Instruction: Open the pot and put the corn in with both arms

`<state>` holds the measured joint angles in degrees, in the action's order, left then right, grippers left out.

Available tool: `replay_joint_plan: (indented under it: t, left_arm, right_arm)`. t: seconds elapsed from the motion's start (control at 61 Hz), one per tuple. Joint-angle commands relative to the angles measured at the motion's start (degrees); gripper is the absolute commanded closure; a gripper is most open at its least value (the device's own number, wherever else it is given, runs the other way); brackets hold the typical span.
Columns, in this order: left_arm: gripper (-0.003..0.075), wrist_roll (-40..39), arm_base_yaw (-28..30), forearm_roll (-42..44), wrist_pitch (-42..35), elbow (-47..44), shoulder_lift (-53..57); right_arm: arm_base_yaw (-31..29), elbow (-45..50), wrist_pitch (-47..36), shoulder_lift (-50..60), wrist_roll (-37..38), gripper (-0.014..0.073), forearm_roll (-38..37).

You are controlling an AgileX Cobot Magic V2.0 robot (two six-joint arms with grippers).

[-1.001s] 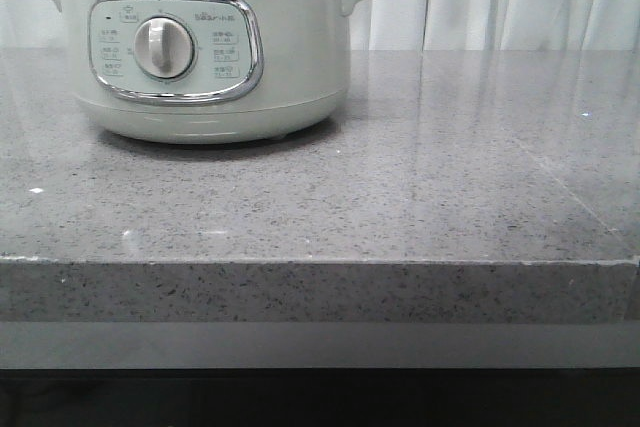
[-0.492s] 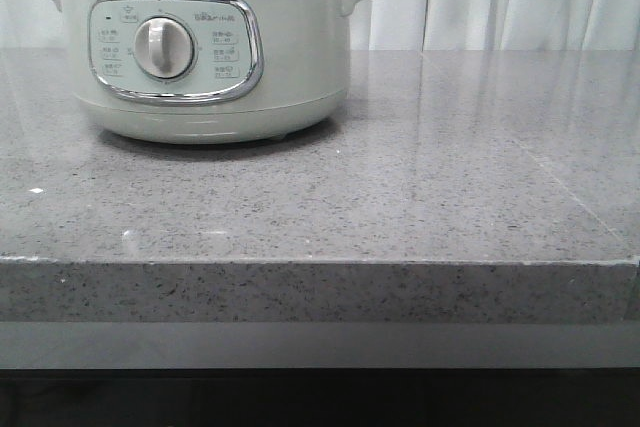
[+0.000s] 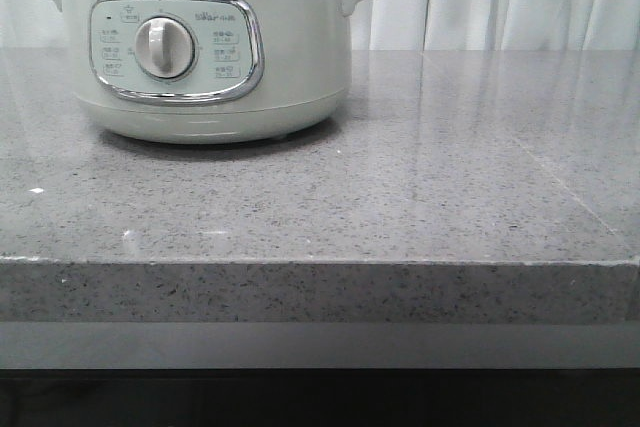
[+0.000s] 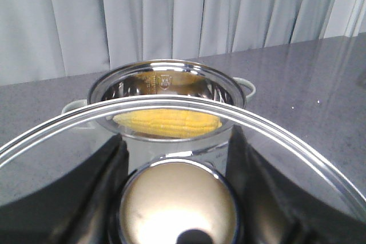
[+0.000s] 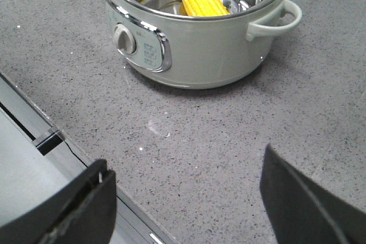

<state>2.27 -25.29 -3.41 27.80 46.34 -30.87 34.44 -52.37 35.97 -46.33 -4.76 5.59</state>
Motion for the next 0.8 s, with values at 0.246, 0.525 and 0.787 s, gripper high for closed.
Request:
replay_joint_plan:
  t: [0.246,0.525,0.787]
  left_arm:
    - [0.0480,0.0,0.0,-0.7,-13.4,9.2,-13.3]
    - [0.0480,0.0,0.0,-0.7,-18.8,18.3,-28.3]
    - [0.0480,-0.1,0.0,-1.2,-19.9,29.3,-41.8]
  right_arm:
    - [-0.3,-1.4,-4.5,0.5,-0.2,0.0052,0.4]
    - [-0.3,-1.4,-4.5,0.5,-0.2,0.0052,0.4]
    - [-0.3,-1.4,-4.5,0.5,-0.2,0.0052,0.4]
